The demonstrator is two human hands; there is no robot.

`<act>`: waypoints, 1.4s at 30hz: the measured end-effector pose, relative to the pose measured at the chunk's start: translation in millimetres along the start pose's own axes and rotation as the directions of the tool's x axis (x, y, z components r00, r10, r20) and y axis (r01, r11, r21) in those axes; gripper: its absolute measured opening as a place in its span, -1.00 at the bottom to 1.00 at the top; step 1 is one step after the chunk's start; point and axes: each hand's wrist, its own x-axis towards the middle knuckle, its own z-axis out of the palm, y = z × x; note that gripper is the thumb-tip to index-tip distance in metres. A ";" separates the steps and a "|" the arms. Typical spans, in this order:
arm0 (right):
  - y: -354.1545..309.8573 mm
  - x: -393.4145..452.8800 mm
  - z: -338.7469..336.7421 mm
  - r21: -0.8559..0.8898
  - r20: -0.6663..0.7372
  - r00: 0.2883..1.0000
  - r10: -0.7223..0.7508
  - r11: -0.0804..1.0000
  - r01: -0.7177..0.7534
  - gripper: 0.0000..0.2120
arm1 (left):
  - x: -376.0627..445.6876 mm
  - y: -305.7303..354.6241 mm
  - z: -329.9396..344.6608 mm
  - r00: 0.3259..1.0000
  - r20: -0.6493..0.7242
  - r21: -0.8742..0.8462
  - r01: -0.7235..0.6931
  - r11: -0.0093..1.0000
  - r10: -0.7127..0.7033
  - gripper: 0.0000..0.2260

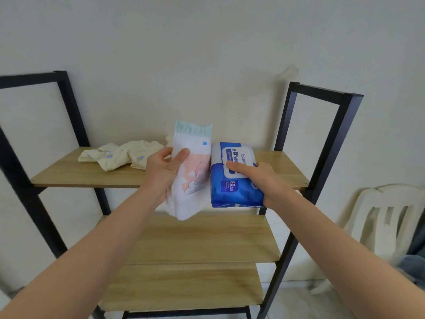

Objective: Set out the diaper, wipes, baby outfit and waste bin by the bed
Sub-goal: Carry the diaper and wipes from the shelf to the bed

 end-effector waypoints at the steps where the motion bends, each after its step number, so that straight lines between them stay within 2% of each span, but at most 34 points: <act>1: 3.5 -6.8 -0.1 -0.003 0.016 1.000 0.003 1.000 -0.003 -0.73 | -10.4 -2.1 -1.6 0.999 0.039 -0.031 0.033 0.999 -0.032 -0.85; 4: 15.9 -28.4 -4.3 0.014 0.072 0.997 0.000 1.000 -0.001 -0.76 | -47.3 -11.8 -9.3 0.982 0.144 -0.142 0.144 0.979 -0.123 -0.76; 6: 25.9 -44.5 -8.7 0.006 0.077 0.997 -0.018 1.000 0.018 -0.70 | -72.7 -20.2 -16.9 0.977 0.130 -0.191 0.191 0.963 -0.168 -0.74; 9: 45.4 -69.5 -18.8 -0.015 0.083 0.997 -0.007 1.000 0.008 -0.56 | -113.7 -34.1 -30.0 0.975 0.051 -0.318 0.219 0.923 -0.214 -0.75; 13: 79.8 -107.1 -36.7 -0.021 0.148 0.988 0.046 0.999 -0.043 -0.62 | -183.6 -55.6 -42.0 0.964 -0.027 -0.327 0.240 0.914 -0.263 -0.84; 18: 135.2 -149.0 -45.9 -0.144 0.201 0.971 0.133 0.984 -0.105 -0.56 | -272.8 -96.5 -66.1 0.913 -0.144 -0.365 0.309 0.878 -0.381 -0.72; 22: 176.0 -179.8 -32.3 -0.240 0.236 0.948 0.214 0.958 -0.157 -0.52 | -338.0 -117.2 -84.8 0.847 -0.276 -0.411 0.324 0.852 -0.454 -0.73; 25: 200.8 -202.8 -11.3 -0.318 0.283 0.928 0.241 0.937 -0.146 -0.56 | -383.1 -127.6 -99.9 0.816 -0.352 -0.370 0.329 0.869 -0.459 -0.65; 28: 222.3 -225.0 13.4 -0.388 0.338 0.901 0.271 0.912 -0.129 -0.44 | -428.8 -135.8 -115.4 0.784 -0.431 -0.309 0.336 0.890 -0.446 -0.54; 30: 236.8 -238.8 31.6 -0.403 0.383 0.878 0.287 0.907 -0.121 -0.42 | -458.1 -144.2 -126.4 0.739 -0.496 -0.336 0.322 0.885 -0.457 -0.53; 32: 252.0 -252.0 51.8 -0.421 0.424 0.852 0.307 0.900 -0.114 -0.42 | -485.2 -151.6 -140.6 0.655 -0.582 -0.395 0.291 0.871 -0.483 -0.56; 37: 288.3 -287.6 113.6 -0.468 0.530 0.760 0.377 0.877 -0.108 -0.46 | -540.3 -155.1 -187.7 0.483 -0.715 -0.474 0.195 0.859 -0.505 -0.75; 42: 320.1 -325.6 183.5 -0.556 0.607 0.666 0.433 0.830 -0.033 -0.38 | -587.1 -152.9 -248.2 0.328 -0.800 -0.484 0.142 0.864 -0.502 -0.75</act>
